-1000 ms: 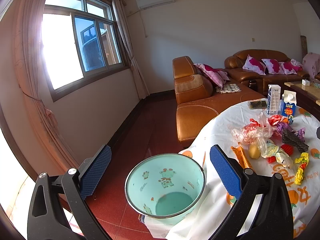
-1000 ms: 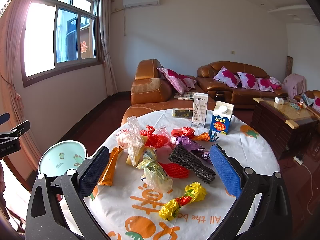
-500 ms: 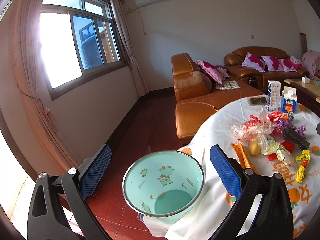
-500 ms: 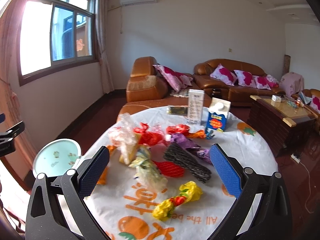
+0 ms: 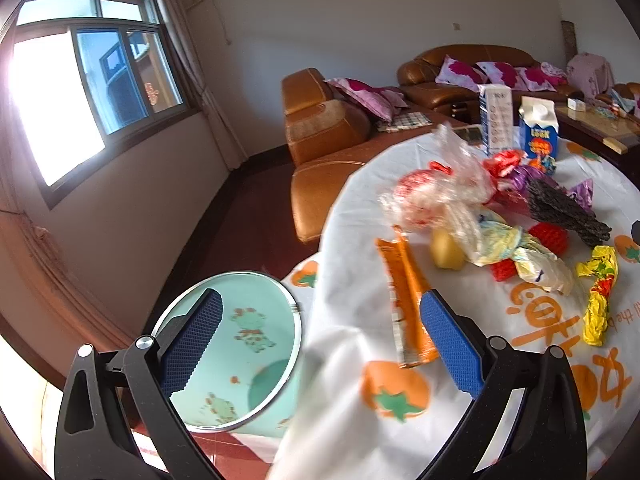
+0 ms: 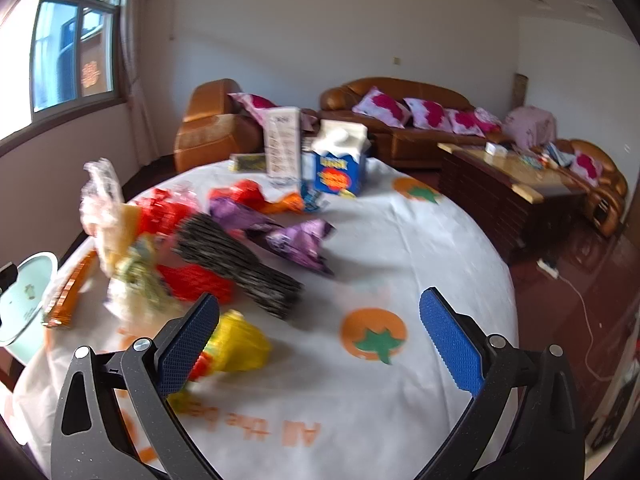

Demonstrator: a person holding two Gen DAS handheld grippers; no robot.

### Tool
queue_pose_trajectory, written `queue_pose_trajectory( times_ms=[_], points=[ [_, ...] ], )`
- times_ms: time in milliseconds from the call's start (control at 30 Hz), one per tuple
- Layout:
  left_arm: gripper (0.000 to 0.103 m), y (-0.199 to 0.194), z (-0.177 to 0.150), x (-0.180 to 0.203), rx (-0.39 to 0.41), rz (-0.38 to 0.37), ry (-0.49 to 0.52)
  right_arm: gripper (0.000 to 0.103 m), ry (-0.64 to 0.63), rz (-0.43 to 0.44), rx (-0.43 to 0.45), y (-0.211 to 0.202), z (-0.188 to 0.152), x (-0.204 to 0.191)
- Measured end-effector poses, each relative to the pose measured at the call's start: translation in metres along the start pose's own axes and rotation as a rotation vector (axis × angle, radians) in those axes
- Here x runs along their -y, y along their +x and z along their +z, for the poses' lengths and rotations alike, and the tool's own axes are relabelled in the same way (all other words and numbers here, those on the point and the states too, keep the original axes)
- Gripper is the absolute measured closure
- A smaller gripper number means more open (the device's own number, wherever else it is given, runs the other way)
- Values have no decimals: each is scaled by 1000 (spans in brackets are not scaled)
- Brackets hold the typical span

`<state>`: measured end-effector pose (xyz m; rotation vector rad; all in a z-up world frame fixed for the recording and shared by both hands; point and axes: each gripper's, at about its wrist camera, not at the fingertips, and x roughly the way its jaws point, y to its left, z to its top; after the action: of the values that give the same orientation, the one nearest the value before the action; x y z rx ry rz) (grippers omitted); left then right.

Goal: Collect trash
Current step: 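Grasp the orange snack wrapper with the left tool while the right tool grasps the black scrubbing pad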

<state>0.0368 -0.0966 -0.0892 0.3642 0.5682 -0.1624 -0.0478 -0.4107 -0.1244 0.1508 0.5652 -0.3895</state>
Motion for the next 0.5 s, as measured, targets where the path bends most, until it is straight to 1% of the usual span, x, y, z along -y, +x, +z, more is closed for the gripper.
queue_pose_trajectory(
  times_ms=[67, 200, 333, 400, 433, 467, 500],
  points=[
    [6, 9, -1, 14, -7, -12, 10, 4, 12, -11, -10, 6, -5, 6],
    [6, 35, -5, 34, -59, -32, 31, 4, 30, -18, -41, 17, -12, 14],
    [7, 54, -9, 37, -110, -59, 20, 4, 43, -9, -61, 25, -15, 19],
    [18, 57, -10, 37, -117, -84, 16, 4, 46, 0, -64, 27, -13, 19],
    [30, 58, -10, 37, -126, -107, 15, 4, 45, 3, -65, 28, -13, 17],
    [37, 59, -12, 35, -136, -132, 8, 4, 45, 5, -66, 29, -12, 17],
    [41, 60, -12, 35, -141, -148, 5, 5, 49, 8, -68, 29, -11, 18]
  ],
)
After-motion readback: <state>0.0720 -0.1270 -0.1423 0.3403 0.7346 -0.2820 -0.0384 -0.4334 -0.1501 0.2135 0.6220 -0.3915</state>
